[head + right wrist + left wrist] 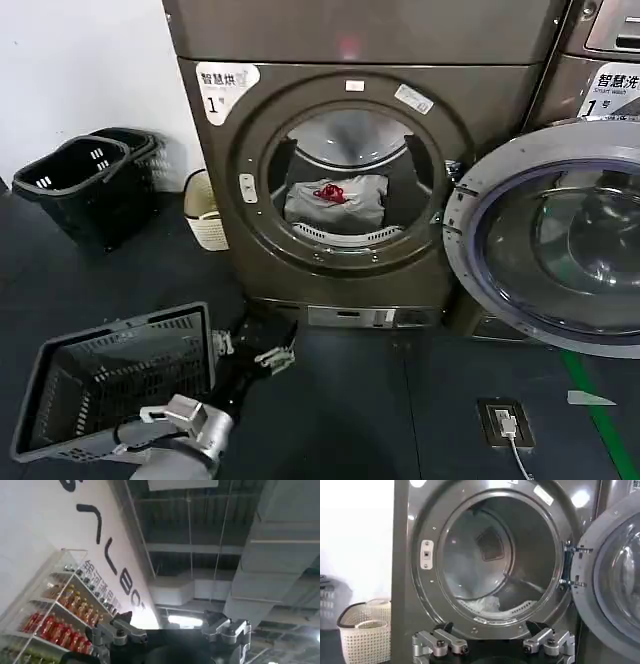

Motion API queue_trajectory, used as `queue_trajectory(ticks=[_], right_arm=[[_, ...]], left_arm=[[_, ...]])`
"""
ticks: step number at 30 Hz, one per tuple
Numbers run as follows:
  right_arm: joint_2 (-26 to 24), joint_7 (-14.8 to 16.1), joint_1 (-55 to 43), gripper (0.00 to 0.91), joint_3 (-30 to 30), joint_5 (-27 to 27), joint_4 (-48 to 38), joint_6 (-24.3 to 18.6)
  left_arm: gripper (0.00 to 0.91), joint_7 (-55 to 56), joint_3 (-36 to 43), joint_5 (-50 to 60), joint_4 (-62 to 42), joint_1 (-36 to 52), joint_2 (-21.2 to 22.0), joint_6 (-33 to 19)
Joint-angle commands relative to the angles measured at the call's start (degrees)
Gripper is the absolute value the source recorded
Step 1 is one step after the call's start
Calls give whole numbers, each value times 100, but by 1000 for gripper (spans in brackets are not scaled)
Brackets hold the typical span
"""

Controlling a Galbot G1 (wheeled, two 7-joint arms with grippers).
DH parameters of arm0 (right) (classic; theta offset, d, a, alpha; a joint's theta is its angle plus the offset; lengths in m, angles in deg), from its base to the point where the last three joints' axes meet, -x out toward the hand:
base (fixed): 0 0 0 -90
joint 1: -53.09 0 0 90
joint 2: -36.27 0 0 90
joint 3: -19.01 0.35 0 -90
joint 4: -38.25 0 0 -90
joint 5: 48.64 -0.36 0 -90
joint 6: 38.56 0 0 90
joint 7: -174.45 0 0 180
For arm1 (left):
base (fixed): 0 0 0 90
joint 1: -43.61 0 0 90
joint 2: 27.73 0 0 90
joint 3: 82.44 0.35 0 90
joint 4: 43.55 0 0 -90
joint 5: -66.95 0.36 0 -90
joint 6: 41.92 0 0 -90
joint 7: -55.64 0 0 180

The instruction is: Grasp the clothes from the dryer.

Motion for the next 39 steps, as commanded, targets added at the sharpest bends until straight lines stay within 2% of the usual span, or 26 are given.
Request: queue_trajectory(ticks=[1,3,11,31,39], right_arm=[[-3,-14,10,907,0,49,-70,-200],[-43,-35,11,907,40,173,-114,-214],[-81,-4,16,907,74,484,-218,-208],[-72,46,-21,907,103,762,-328,-265],[-27,84,7,907,124,796,-378,-315]], left_arm=[[907,25,-4,87,1,-2,-35,47],[907,102,-8,72,8,8,-23,187],[907,100,3,177,-1,21,-41,204],[907,31,86,210,-145,124,-36,194],[907,-1,92,114,-171,120,-33,20]])
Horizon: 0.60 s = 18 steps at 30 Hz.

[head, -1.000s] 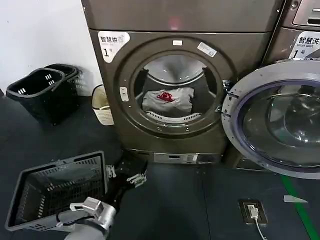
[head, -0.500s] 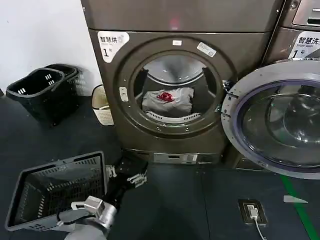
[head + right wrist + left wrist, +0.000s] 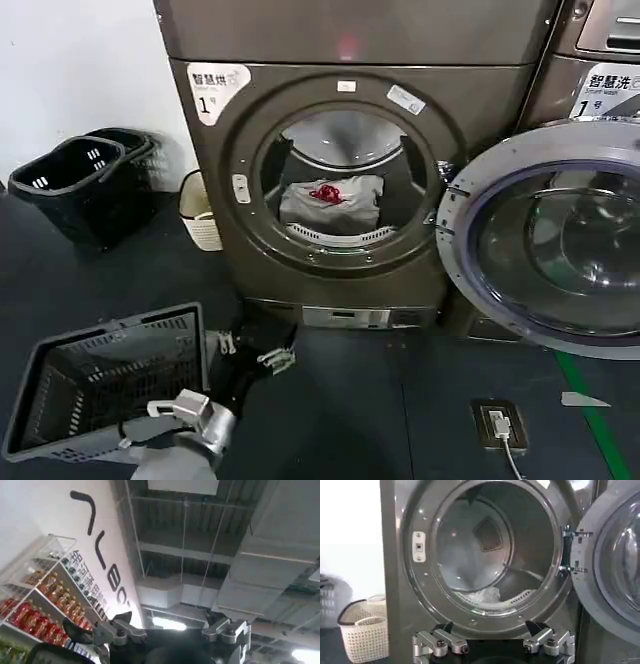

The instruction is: Grasp the clothes from the dryer.

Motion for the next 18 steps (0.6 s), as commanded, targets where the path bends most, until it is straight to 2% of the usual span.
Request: queue_trajectory(ticks=[1,18], right_arm=[[-4,1,0,907,1,31,-9,-8],[10,94,-13,907,22,74,-42,17]], left_arm=[[907,-3,17,-20,-23,-4,25,-74],[907,1,129,35,-9,-49,112,-68]])
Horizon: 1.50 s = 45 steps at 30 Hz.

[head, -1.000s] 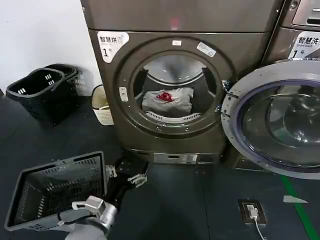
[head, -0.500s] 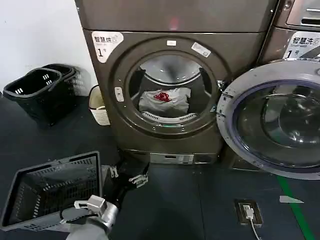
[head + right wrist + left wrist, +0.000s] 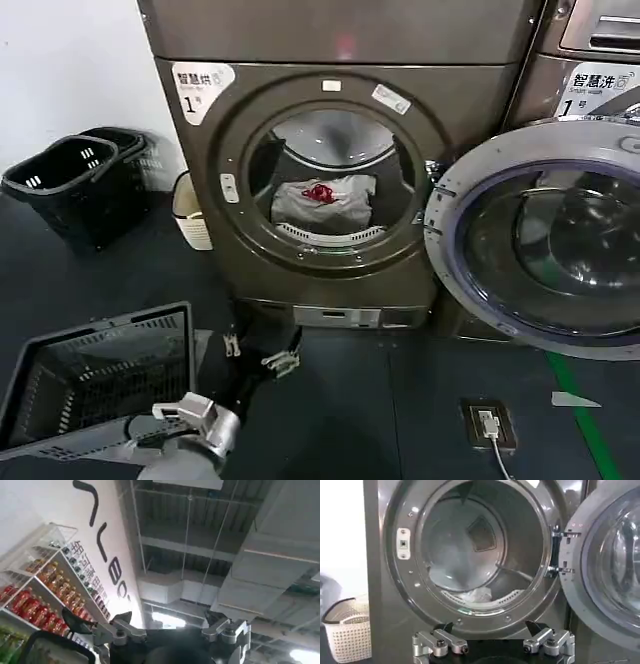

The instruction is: Grasp the clothes from the dryer.

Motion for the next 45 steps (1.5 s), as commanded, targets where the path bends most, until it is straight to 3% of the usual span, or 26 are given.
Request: queue_trajectory(ticks=[1,26,32,38,42,45], right_arm=[[-6,9,-4,907,-1,8,0,0],[6,17,-212,907,-254,191,12,49],[-12,-22,-453,907,-560,272,23,87],[-119,-102,-563,907,-873,250,87,415],[-123,184,-543,907,-884,53,32,96],[-157,221,-555,907,-913,50,-75,-56]], left_arm=[[907,-6,5,-1,14,-7,4,-18],[907,-52,83,-205,-24,118,87,-106],[907,-54,67,-273,18,262,299,-9],[907,-144,92,-371,86,229,291,-58],[907,-117,82,-303,115,228,283,-75],[907,-102,96,-274,138,230,291,-67]])
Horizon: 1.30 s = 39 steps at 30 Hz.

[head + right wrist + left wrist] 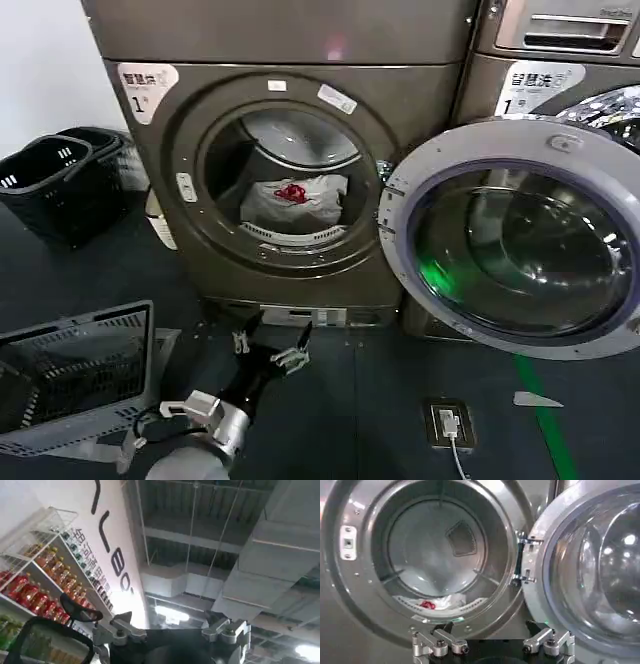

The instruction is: Grasp the clothes from the dryer.

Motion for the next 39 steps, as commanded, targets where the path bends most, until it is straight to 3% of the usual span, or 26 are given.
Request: queue_trajectory(ticks=[1,9,20,39], right_arm=[[-28,149,-45,907,-140,-82,-59,-166],[-15,178,115,907,9,-254,-166,-321],[45,-240,255,907,51,-578,-18,-314],[74,-225,137,907,-25,-610,42,-338]], left_arm=[[907,6,0,5,27,33,44,-13],[907,172,-32,251,103,36,6,72],[907,418,-202,438,64,116,-168,387],[907,468,-365,843,83,218,-247,496]])
